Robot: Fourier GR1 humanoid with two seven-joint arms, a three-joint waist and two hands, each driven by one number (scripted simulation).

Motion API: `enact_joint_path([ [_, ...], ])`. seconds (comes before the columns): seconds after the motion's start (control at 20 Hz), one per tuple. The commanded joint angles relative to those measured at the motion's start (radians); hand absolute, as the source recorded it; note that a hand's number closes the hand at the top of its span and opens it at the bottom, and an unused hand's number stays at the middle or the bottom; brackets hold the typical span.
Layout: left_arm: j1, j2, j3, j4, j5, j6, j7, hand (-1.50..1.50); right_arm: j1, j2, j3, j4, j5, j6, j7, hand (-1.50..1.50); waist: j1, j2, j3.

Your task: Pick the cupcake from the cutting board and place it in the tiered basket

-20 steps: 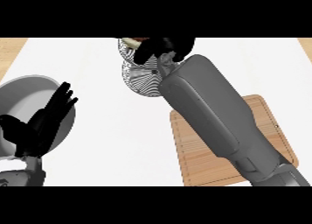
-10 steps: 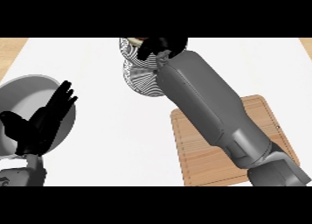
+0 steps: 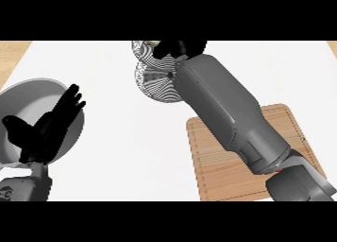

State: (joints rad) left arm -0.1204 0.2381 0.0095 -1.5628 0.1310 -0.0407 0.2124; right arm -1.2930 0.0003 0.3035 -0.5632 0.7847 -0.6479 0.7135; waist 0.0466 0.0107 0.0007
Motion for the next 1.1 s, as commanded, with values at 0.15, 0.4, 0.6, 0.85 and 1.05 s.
enact_joint_path([
  [0.15, -0.008, 0.000, 0.000, -0.025, -0.003, -0.002, 0.044, 0.00, -0.093, 0.000, 0.007, 0.164, -0.060, -0.072, -0.054, -1.50, 0.017, 0.005, -0.002],
  [0.4, -0.001, 0.010, 0.016, -0.036, -0.007, 0.002, 0.055, 0.00, -0.053, 0.000, -0.077, 0.109, -0.135, -0.185, -0.148, -1.50, -0.003, 0.002, 0.000],
  [0.6, 0.064, 0.007, 0.020, -0.036, 0.015, -0.033, 0.013, 0.00, -0.045, 0.000, -0.099, 0.058, -0.225, -0.240, -0.155, -1.50, 0.008, -0.001, -0.001],
  [0.85, 0.022, 0.022, 0.057, 0.038, 0.019, -0.044, -0.031, 0.00, -0.030, 0.000, -0.228, -0.026, -0.331, -0.310, -0.288, -1.50, -0.013, 0.003, 0.000],
  [1.05, 0.026, 0.017, 0.055, -0.001, 0.023, -0.028, 0.024, 0.00, 0.005, 0.000, -0.294, -0.103, -0.393, -0.389, -0.325, -1.50, -0.020, -0.003, 0.000],
])
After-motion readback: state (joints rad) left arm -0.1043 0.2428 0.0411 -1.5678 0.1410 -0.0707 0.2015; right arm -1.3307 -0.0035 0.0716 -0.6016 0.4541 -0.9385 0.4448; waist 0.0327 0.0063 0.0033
